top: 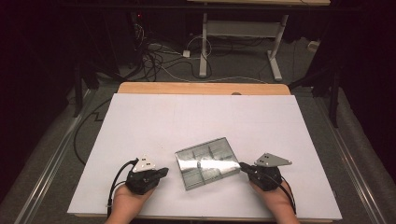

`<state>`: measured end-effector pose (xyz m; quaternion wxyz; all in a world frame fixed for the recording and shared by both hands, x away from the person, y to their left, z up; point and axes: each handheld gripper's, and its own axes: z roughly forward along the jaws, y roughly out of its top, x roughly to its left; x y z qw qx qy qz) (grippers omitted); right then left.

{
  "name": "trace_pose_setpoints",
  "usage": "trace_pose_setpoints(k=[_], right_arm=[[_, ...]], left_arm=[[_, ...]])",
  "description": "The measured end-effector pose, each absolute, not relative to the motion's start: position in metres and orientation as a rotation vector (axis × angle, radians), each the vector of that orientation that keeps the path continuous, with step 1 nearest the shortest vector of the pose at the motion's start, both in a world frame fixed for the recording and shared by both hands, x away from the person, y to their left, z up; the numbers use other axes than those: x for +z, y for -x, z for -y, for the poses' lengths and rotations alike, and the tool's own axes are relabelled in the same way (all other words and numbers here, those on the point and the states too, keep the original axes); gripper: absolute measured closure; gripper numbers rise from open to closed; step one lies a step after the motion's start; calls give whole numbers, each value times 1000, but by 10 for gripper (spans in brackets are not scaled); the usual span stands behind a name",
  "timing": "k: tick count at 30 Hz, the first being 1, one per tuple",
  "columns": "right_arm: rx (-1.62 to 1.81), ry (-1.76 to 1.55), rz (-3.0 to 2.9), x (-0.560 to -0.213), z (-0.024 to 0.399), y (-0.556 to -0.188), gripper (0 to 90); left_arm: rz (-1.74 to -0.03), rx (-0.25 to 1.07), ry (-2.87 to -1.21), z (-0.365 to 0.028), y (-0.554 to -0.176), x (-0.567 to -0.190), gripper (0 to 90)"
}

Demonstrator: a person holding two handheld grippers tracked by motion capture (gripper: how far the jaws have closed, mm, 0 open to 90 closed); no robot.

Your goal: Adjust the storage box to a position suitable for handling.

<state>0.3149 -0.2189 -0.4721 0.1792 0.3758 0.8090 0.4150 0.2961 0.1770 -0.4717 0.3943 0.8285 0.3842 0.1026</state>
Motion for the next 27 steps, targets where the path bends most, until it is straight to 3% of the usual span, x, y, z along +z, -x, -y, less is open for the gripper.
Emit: trace_pose_setpoints(k=[27], right_arm=[[1242,-853,-2480,-471,178,-275,900]], left_arm=[[-1059,276,-2051,-187,-299,-470,873]])
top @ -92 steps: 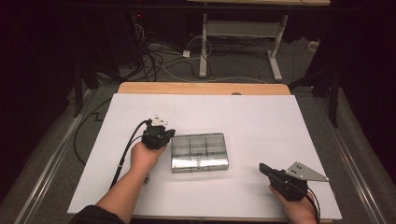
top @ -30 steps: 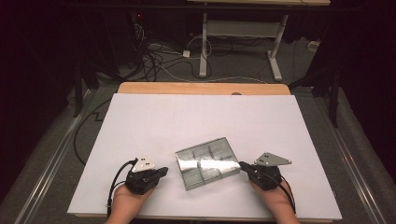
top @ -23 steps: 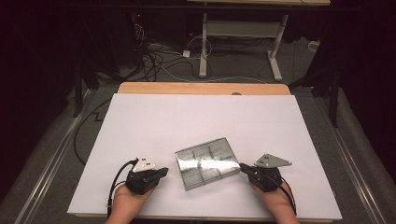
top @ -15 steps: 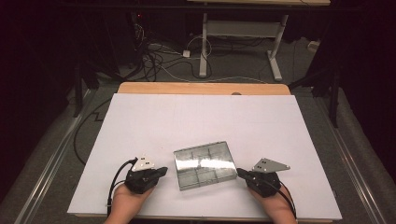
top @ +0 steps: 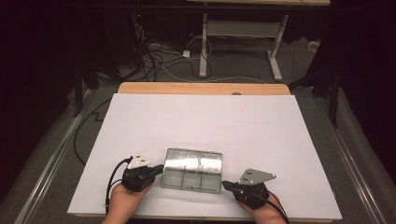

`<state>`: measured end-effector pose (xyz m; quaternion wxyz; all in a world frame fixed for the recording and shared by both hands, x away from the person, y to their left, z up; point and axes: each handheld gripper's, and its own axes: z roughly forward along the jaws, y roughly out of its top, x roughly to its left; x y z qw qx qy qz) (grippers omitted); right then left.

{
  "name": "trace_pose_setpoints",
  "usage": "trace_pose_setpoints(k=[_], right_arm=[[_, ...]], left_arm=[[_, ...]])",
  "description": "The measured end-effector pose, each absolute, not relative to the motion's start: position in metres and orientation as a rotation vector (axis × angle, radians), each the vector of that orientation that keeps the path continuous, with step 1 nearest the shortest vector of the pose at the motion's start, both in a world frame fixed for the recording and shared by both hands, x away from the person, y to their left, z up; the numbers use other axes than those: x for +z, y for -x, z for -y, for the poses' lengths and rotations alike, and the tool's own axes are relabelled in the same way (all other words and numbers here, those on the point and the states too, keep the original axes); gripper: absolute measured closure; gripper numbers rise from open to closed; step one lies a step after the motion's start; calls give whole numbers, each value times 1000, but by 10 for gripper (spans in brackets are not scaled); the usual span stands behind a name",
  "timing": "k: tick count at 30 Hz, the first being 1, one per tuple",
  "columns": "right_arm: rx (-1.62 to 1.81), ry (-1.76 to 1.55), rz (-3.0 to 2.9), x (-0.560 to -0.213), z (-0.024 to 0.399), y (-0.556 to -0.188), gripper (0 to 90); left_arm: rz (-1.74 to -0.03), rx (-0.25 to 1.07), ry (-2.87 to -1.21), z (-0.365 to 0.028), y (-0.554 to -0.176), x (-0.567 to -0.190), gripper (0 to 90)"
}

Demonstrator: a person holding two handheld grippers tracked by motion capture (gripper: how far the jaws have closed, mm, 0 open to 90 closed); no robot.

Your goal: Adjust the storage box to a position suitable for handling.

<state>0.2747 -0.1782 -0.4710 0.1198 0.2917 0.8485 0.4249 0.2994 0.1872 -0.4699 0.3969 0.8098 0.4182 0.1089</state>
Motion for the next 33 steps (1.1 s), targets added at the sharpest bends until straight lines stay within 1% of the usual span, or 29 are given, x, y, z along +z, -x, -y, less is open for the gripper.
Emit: trace_pose_setpoints(k=[11,20,29,33], right_arm=[[1355,-992,-2283,-456,203,-279,900],[1405,-962,-2227,-449,210,-280,900],[1459,-939,-2236,-447,205,-283,900],[1479,-908,-2260,-444,196,-285,900]], left_arm=[[-1023,226,-2083,-179,-295,-470,873],[-979,214,-2106,-168,-295,-471,873],[-940,205,-2144,-167,-291,-474,873],[-934,194,-2152,-167,-289,-475,873]])
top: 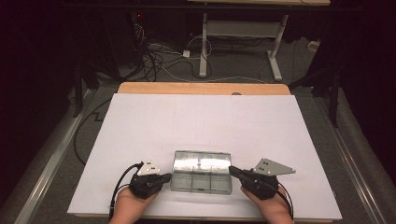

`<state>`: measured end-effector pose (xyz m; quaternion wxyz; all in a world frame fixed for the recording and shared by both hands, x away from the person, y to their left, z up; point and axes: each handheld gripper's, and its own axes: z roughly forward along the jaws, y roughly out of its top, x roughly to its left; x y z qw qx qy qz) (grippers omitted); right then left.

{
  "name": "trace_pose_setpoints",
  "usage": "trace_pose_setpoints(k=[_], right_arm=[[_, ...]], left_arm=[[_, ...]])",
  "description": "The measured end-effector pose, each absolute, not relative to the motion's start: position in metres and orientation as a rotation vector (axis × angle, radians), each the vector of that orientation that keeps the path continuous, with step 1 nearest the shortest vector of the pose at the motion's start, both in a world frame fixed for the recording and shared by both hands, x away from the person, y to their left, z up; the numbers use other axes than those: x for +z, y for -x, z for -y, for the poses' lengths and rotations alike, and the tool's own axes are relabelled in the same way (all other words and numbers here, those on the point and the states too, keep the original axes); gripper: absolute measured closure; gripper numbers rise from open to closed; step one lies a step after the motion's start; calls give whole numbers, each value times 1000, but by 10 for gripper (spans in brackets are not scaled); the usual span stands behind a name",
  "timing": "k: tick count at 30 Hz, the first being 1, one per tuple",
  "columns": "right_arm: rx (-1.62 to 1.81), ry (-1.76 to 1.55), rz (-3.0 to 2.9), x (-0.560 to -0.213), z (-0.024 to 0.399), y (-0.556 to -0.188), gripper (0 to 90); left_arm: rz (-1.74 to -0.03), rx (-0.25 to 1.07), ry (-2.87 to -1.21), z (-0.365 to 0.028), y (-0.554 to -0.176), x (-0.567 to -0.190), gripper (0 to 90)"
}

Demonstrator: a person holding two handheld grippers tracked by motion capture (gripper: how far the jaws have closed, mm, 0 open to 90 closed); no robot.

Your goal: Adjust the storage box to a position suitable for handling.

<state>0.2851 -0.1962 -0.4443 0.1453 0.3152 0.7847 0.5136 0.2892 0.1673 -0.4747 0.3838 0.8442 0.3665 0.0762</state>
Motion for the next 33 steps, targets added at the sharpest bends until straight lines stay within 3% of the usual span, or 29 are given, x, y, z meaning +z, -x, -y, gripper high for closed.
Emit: trace_pose_setpoints(k=[20,33], right_arm=[[1528,-796,-2351,-439,148,-277,900],[1569,-708,-2494,-456,115,-262,900]], left_arm=[[-871,148,-2229,-160,-274,-476,873],[-913,204,-2076,-177,-294,-467,861]])
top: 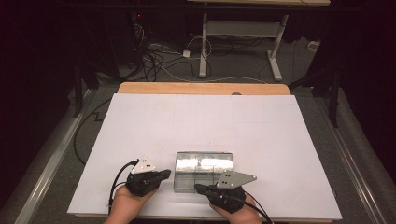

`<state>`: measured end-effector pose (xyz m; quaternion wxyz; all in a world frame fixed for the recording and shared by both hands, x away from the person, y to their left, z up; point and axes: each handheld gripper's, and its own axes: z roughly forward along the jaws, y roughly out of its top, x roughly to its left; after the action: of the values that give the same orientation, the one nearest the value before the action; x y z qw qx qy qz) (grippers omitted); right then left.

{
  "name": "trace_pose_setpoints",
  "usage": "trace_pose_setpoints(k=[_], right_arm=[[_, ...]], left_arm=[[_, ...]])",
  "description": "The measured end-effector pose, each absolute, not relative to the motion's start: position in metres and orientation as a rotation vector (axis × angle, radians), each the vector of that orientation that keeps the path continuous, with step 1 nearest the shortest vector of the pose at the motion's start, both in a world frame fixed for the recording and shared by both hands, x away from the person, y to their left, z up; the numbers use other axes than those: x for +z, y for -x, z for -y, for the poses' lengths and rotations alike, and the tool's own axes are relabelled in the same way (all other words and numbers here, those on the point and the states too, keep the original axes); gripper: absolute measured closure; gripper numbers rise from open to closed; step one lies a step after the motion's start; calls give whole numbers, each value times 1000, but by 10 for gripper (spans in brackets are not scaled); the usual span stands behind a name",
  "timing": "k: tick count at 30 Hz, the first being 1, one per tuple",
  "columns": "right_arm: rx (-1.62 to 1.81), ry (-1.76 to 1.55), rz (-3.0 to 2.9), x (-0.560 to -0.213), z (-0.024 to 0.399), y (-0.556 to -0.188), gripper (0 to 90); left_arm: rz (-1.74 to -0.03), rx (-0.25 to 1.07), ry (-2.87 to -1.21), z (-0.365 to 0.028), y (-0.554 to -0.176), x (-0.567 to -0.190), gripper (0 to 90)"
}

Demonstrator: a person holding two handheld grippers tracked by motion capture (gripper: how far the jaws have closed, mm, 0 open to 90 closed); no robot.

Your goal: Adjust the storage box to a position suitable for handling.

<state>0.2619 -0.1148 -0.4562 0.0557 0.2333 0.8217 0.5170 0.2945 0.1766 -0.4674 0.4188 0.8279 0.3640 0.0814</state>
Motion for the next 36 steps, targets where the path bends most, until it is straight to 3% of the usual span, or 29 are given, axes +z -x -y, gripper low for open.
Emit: trace_pose_setpoints(k=[36], right_arm=[[1374,-859,-2626,-489,127,-251,900]], left_arm=[[-929,149,-2046,-168,-318,-468,873]])
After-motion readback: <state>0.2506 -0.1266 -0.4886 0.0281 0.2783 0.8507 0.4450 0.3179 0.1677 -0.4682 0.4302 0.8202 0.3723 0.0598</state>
